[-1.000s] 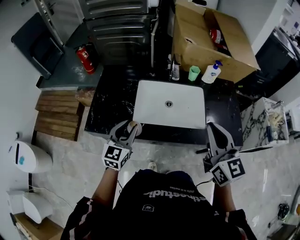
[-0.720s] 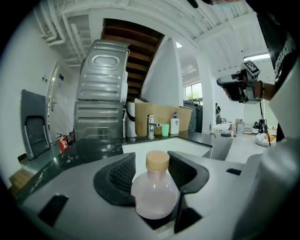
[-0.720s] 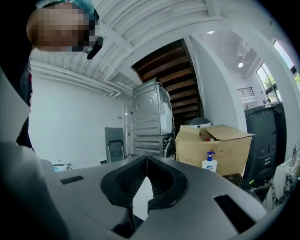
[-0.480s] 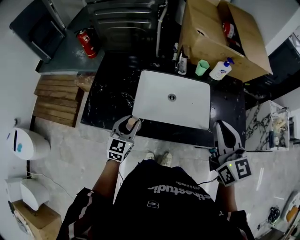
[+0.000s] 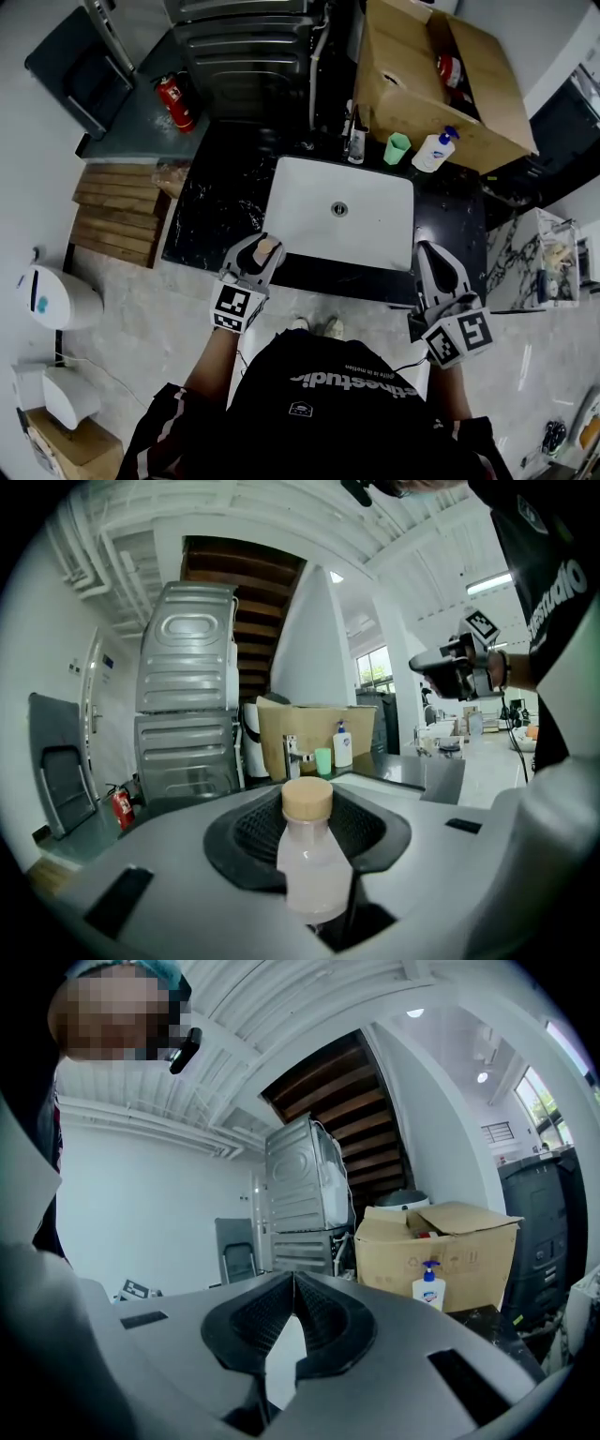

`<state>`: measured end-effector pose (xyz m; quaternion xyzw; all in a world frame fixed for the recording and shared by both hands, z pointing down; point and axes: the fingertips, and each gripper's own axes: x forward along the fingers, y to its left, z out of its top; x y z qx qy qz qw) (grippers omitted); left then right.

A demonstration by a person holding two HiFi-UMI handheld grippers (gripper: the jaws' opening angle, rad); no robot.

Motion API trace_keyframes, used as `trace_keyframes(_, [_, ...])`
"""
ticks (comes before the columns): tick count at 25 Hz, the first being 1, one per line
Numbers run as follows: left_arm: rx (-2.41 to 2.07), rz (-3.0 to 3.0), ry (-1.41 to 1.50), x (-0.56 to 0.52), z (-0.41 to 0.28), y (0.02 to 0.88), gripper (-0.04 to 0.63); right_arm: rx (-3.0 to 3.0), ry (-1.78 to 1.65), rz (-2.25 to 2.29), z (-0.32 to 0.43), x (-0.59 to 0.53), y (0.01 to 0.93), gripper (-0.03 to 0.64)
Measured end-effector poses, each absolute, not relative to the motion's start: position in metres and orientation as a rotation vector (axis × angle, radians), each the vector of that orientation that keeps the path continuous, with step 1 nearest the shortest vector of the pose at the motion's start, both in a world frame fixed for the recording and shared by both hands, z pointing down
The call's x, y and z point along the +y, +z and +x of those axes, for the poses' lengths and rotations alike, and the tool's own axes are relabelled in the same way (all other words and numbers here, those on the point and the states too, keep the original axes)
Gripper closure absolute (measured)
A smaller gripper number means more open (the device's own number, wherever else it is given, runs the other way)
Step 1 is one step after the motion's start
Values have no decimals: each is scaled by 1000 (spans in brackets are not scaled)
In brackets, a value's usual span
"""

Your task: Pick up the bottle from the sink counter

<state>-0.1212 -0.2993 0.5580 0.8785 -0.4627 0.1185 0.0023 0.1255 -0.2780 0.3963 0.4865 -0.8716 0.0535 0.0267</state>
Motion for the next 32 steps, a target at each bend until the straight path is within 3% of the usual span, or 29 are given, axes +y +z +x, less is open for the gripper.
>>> trace_keyframes(12, [-1319, 2966, 150, -315, -56, 421, 453, -2722, 125, 1493, 119, -288, 397, 578])
trace_keyframes(32, [-1196, 3005, 140, -319, -22, 408, 453, -2693, 154, 1505, 127, -297, 405, 578])
